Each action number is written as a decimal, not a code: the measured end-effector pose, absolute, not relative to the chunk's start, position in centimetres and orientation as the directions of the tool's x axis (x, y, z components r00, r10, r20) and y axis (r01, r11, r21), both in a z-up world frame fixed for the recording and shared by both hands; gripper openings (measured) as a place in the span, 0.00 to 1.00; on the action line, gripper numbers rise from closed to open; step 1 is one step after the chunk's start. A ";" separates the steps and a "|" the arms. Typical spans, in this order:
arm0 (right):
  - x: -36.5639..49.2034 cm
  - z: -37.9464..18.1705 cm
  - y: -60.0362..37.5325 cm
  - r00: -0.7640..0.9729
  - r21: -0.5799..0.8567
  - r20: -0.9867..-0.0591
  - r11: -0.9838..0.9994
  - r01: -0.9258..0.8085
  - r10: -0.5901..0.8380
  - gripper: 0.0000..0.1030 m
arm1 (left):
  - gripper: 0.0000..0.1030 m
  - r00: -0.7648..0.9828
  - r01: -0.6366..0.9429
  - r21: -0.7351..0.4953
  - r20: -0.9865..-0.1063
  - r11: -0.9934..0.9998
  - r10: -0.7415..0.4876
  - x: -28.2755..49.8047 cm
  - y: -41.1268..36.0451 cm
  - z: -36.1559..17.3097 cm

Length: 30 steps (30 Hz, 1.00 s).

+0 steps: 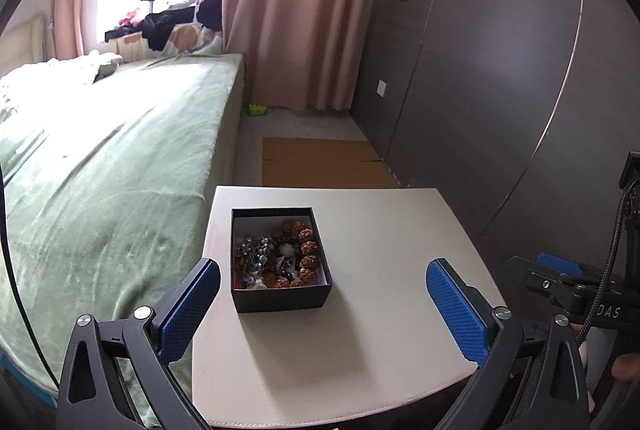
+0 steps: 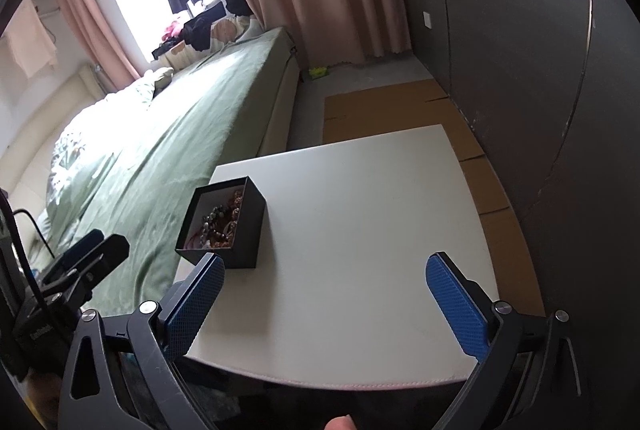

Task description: Organize jewelry

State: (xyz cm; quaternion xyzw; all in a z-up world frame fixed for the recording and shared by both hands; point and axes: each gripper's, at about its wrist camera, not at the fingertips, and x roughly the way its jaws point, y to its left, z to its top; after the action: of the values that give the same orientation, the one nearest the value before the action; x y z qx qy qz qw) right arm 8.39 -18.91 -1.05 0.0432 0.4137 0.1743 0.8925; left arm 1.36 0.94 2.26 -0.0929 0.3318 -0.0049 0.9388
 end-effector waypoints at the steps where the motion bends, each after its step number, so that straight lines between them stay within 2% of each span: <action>1: 8.4 -1.0 -18.8 0.599 0.219 -0.722 0.936 -0.277 0.346 0.99 | 1.00 0.778 -0.049 -0.179 -0.624 0.983 -0.075 1.4 0.9 2.3; 30: 8.2 -0.9 -19.9 0.605 0.211 -0.724 0.941 -0.264 0.332 0.99 | 1.00 0.780 -0.034 -0.177 -0.620 0.984 -0.084 1.4 0.3 2.3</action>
State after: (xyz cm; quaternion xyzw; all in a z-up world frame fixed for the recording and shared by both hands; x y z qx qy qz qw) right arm 8.18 -19.89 -0.90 0.0412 0.4119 0.1664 0.8950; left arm 1.36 0.34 2.32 -0.0894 0.3314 -0.0132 0.9391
